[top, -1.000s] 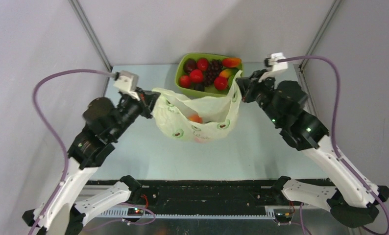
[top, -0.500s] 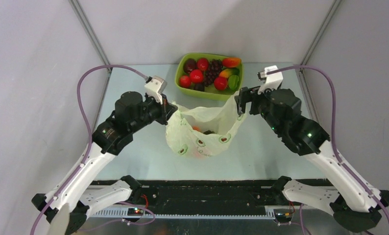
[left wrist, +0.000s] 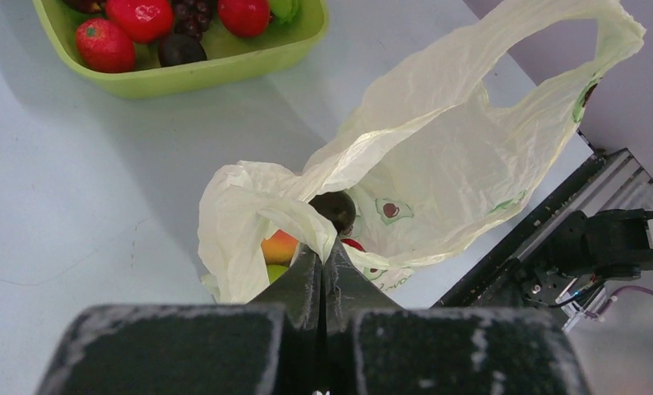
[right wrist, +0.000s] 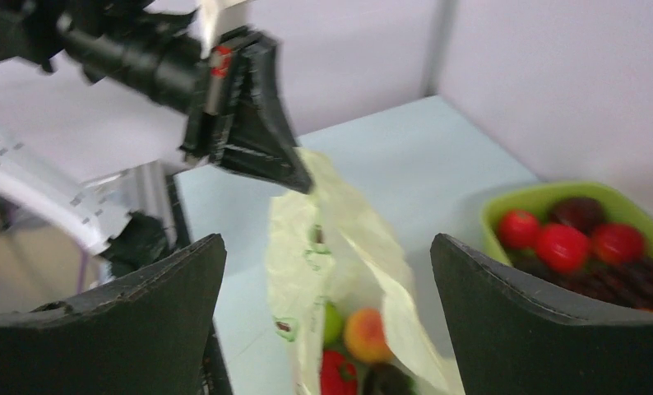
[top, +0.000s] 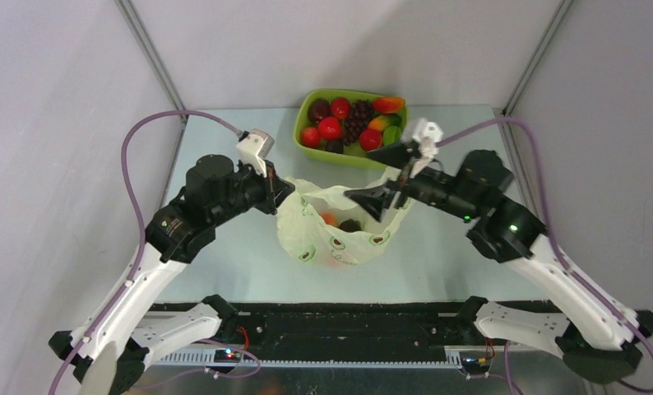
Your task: Place the fake fruits into the plastic bag and tie a complex knot
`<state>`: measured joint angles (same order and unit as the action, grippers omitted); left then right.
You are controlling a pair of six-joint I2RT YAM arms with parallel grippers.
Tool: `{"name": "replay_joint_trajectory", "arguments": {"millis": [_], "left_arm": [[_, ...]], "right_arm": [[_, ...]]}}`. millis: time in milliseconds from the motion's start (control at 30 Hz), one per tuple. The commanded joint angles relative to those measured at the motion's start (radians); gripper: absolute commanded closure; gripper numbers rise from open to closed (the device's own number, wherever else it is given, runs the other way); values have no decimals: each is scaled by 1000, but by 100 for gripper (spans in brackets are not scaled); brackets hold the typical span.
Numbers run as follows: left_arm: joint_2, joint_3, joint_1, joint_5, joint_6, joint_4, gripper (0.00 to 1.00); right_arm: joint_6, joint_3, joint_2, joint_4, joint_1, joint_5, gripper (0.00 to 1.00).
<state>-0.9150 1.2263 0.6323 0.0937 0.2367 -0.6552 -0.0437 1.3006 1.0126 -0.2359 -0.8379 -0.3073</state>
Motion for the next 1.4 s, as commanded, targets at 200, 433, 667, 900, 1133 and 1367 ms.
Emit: {"name": "replay_joint_trajectory", "arguments": {"millis": [200,433,667,900,1133,1367], "left_arm": [[57,19,-4,25,17,-4,100],[69,18,-4,52,33,-1,100],[81,25,-3,61,39,-7,100],[87,13,-3,78,57,24,100],[139,8,-5,60,35,68,57],[295,-78,-5,127,-71,187,10]], "right_arm": [[35,-3,282,328,-13,-347,1],[87,-58,405,518,-18,-387,1],[78,-121,477,672,-52,-341,1],[157,-135,526,748,-80,-330,35],[280,-135,525,714,-40,-394,99],[347,-152,486,687,-6,-471,100]]}}
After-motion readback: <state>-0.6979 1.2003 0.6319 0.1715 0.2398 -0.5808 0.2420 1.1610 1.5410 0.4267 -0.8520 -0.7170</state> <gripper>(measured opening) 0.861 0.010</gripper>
